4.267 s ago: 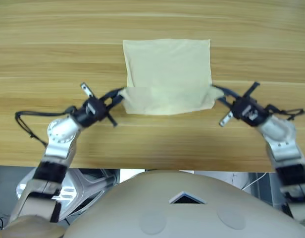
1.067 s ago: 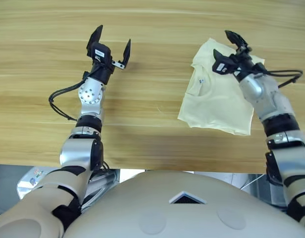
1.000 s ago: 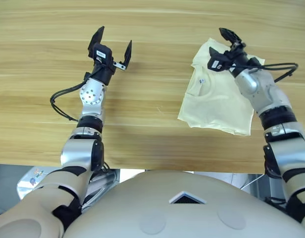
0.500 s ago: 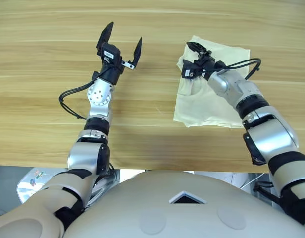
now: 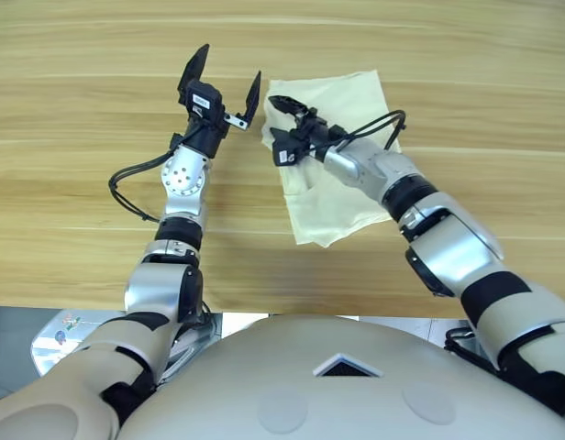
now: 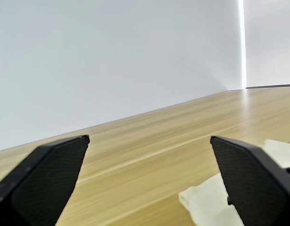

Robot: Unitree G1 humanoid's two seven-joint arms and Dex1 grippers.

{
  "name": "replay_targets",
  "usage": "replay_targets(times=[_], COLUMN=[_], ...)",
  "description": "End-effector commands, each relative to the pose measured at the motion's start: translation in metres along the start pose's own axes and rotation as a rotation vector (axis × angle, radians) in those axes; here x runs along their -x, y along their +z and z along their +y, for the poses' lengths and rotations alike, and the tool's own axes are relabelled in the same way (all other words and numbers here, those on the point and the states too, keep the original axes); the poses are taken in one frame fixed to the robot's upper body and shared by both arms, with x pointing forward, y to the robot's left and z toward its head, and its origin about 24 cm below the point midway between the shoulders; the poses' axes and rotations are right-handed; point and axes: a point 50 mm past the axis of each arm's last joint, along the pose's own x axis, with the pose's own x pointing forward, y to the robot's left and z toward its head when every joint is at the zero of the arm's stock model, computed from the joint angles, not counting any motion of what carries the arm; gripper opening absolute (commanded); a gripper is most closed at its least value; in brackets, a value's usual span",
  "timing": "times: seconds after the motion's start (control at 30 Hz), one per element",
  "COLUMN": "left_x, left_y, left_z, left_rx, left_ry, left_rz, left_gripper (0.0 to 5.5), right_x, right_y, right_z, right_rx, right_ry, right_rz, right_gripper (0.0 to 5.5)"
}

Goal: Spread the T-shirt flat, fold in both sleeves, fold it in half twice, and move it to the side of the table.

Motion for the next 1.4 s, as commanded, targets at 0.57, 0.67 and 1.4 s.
replay_targets(times=[0.57,0.67,1.4], left_x=[0.151,0.161,0.111], left_y=[0.000,0.013,0.002], left_z=[-0.011,-0.027,-0.079], left_rx=[-0.934,-0.911,-0.877], left_ry=[-0.791,-0.947,-1.305], left_rz=[0.257,0.217,-0.026], left_gripper=[4.78,4.78,4.78], right_x=[0.316,0.294,0.231], right_y=[-0.114,-0.099,-0.068], right_z=[0.013,0.020,0.021], right_rx=[0.077,0.086,0.168], right_ry=[0.116,0.197,0.376], right_rz=[0.513,0.364,-0.025], right_gripper=[3.31,3.31,3.31])
